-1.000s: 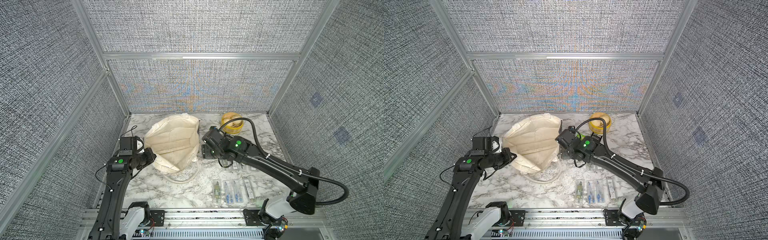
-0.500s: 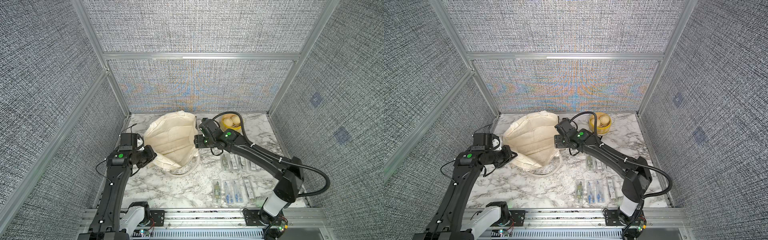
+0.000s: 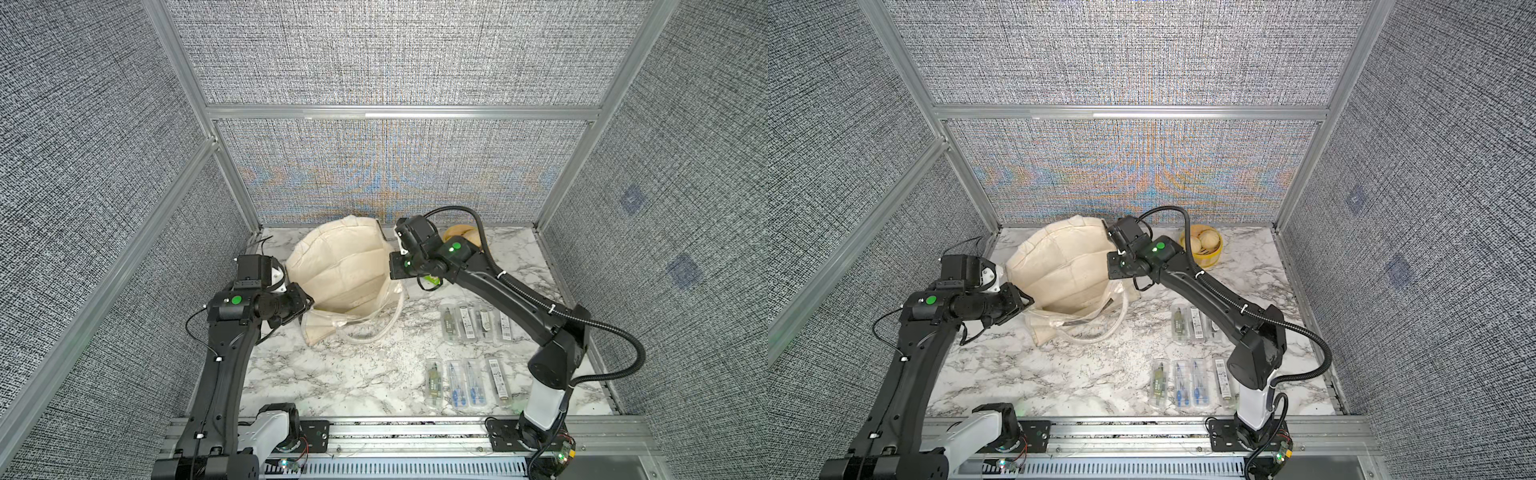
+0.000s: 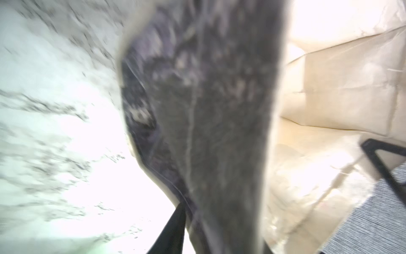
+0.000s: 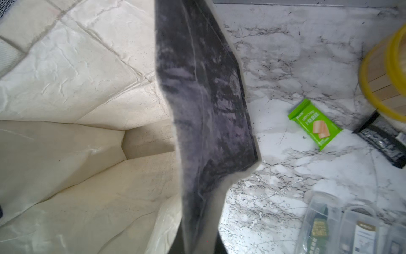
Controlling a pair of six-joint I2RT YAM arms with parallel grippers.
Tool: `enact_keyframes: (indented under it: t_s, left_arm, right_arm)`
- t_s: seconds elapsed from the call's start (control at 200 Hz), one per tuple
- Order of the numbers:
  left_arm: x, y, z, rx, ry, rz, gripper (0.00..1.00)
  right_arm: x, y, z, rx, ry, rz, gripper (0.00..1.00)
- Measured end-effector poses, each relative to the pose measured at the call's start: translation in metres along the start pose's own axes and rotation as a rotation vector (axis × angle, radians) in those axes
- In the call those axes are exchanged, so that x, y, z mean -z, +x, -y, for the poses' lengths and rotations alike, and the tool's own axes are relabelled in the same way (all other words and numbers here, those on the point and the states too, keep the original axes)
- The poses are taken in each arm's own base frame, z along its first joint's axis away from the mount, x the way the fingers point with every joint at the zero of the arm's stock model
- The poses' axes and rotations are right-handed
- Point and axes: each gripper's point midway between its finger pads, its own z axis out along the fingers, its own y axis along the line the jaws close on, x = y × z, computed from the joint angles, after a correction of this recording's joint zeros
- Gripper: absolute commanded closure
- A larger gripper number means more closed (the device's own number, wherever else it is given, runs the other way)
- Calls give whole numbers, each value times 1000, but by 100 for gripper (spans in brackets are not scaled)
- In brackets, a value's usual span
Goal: Take out the compass set from the canvas bag
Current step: Adjust the canvas bag at the center of the board.
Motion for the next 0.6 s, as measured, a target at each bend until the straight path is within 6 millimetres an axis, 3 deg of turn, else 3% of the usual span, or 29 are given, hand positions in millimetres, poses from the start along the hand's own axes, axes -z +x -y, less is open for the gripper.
enact_keyframes:
  t_s: [0.075, 0.195, 0.445, 0.6]
  left_arm:
    - [13, -15, 2, -59, -31, 52, 46]
    - [31, -29, 6, -132, -55, 122, 46]
    - [20, -30, 2, -158, -61, 119, 45]
    - [22, -36, 8, -175, -42, 138, 45]
  right_arm:
    - [0, -7, 5, 13, -1, -24, 98]
    - [-13, -13, 13, 19, -21, -72, 98]
    - [-46, -43, 23, 33, -79, -73, 95]
    - [-55, -56, 38, 32, -89, -62, 84]
